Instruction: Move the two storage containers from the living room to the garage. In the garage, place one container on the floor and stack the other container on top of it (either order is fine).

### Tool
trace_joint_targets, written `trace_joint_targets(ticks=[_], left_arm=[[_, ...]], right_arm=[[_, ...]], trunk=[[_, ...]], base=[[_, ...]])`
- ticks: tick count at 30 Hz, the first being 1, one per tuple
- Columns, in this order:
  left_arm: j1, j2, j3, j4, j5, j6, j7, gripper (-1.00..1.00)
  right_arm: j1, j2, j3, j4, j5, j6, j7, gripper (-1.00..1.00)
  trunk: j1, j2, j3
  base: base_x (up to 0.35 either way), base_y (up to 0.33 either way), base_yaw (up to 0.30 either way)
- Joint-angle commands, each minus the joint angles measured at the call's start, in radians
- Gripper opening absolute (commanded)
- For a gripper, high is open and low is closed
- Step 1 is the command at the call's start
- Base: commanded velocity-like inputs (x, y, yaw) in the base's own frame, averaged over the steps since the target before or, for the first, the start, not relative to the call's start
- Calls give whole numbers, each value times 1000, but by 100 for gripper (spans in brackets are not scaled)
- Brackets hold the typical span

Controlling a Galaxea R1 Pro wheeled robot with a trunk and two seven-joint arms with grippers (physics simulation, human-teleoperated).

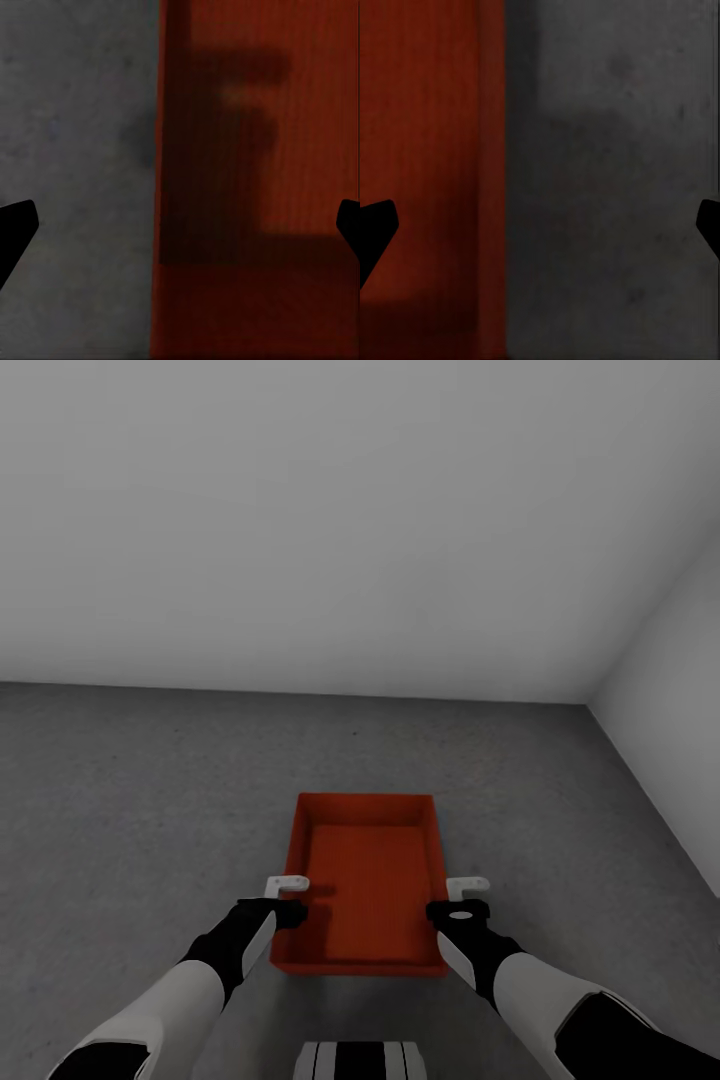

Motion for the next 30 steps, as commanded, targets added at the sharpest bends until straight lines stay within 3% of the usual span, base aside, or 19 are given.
trace_joint_targets(ticks=[1,30], left_arm=[[0,0,0,-2,4,6,4,100],[0,-1,2,0,10,7,8,100]], right_arm=[[0,0,8,-2,-5,6,-6,100],[0,-2,9,-4,-5,0,-6,100]], trunk=[[-4,7,3],[-115,210,93]], base=[[0,0,0],[0,0,0]])
